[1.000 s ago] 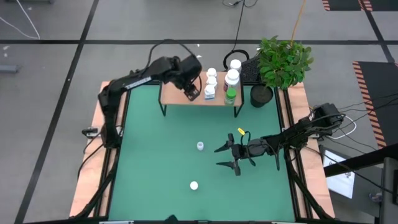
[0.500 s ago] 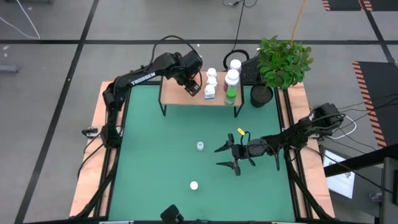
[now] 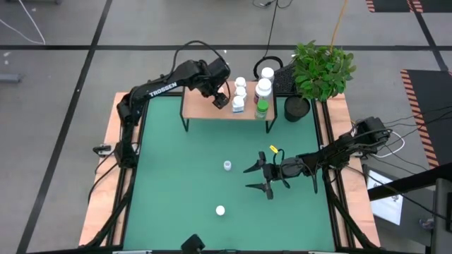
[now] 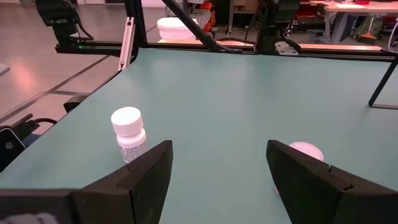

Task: Pick and place medicine bottles onto shelf by color
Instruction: Align the big orange pill bottle with the other big orange pill bottle on the shelf, then put the big black and white pill bottle on the shelf

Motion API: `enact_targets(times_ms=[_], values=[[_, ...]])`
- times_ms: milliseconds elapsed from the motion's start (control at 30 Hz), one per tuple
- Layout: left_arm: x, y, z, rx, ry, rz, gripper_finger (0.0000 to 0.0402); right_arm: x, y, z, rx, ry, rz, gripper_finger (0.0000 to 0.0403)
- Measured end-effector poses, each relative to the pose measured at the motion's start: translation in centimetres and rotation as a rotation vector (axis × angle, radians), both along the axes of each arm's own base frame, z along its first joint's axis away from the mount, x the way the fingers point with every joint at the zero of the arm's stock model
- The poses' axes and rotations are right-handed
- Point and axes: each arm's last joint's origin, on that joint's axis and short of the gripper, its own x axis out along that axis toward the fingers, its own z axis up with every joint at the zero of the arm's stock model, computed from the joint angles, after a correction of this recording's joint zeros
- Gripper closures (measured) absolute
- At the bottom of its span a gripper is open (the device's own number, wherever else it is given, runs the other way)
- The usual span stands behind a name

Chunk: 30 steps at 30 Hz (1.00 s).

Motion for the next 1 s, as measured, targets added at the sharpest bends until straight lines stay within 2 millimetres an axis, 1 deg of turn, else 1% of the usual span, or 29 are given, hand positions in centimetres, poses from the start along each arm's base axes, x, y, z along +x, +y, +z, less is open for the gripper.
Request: enact_targets(times_ms=[133,200,300,400,467,567,600,667,733,833,900,1000], values=[[-0.6,-0.9,0.6,-0.019,0.035,-0.010,0.0038,0.0,0.0,0.0,0.000,0.001,0.002,0.0149],[-1.1,-1.9,1.6,-0.009,0.035,-0.019,0.0034,0.0,0.0,0.0,0.000,0.001,0.002,0.0149],[-1.4,-4.0,3.4,0.064,0.018,-0.026,0.0033,0.0,0.0,0.0,0.001,0.001,0.004,0.0149],[-1.7,-7.1,5.4,0.164,0.004,-0.056,0.0037,-0.1,0.3,-0.1,0.009,0.010,0.012,0.0149],[-1.9,-9.6,6.5,0.229,-0.010,-0.080,0.0041,-0.2,0.6,-0.2,0.010,0.022,0.022,0.0149],[-1.6,-13.7,6.5,0.290,-0.032,-0.163,0.0046,-0.4,1.0,-0.2,0.011,0.025,0.039,0.0149],[-1.5,-15.1,6.1,0.292,-0.039,-0.202,0.0048,-0.4,1.2,-0.2,0.011,0.025,0.045,0.0149],[-1.2,-17.9,4.6,0.289,-0.060,-0.274,0.0052,-0.6,1.5,-0.2,0.019,0.027,0.056,0.0149],[-0.9,-20.8,2.6,0.285,-0.091,-0.343,0.0055,-0.7,1.9,-0.2,0.026,0.030,0.071,0.0149],[-0.9,-25.4,-1.0,0.267,-0.128,-0.449,0.0060,-1.0,2.6,-0.3,0.030,0.044,0.094,0.0149],[-1.3,-28.7,-3.3,0.254,-0.159,-0.532,0.0064,-1.2,2.9,-0.4,0.027,0.048,0.107,0.0149],[-2.6,-33.4,-6.4,0.234,-0.212,-0.664,0.0071,-1.4,3.3,-0.4,0.017,0.050,0.098,0.0149]])
